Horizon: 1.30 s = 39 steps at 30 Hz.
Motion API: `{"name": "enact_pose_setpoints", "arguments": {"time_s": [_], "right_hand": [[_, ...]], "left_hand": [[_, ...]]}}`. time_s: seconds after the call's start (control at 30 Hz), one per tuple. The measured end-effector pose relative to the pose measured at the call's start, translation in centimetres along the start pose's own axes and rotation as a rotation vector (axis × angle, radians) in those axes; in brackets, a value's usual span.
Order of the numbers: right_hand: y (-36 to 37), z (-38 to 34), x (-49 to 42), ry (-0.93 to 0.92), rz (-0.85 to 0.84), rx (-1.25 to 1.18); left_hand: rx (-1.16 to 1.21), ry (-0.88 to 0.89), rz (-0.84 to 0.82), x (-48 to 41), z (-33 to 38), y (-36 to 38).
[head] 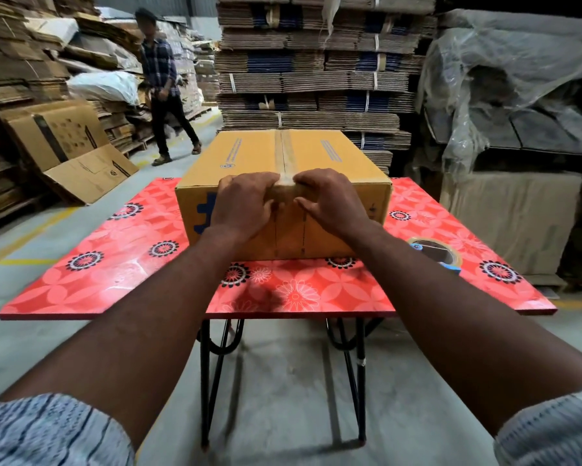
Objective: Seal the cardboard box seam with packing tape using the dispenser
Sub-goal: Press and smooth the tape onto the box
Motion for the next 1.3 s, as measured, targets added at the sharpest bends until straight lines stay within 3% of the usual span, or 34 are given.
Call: {"name": "enact_pose_setpoints", "arguments": {"time_s": [0.2, 0.77, 0.9, 1.3], "right_hand": [[0.2, 0.6, 0.3, -0.014, -0.012, 0.010], [1.0, 0.7, 0.7, 0.141, 0.083, -0.111], [1.4, 0.7, 0.7, 0.128, 0.069, -0.055], [1.6, 1.3, 0.9, 0.099, 0.084, -0.071]], "left_hand": [[0.023, 0.009, -0.074, 0.0, -0.8, -0.3], [0.050, -0.016, 0.043, 0.9, -0.4, 0.5], [0.014, -0.057, 0.120, 0.8, 0.1, 1.1], [0.034, -0.065, 0.098, 0.7, 0.0, 0.9]]}}
Point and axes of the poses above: each hand's wrist, its own x-axis away from the middle knuckle, its own y-axis out of the palm, z = x × y, the point moved 4 cm from there along -x, towards the middle knuckle, and after that the axes turned 15 degrees about x, right-handed, at the moved point
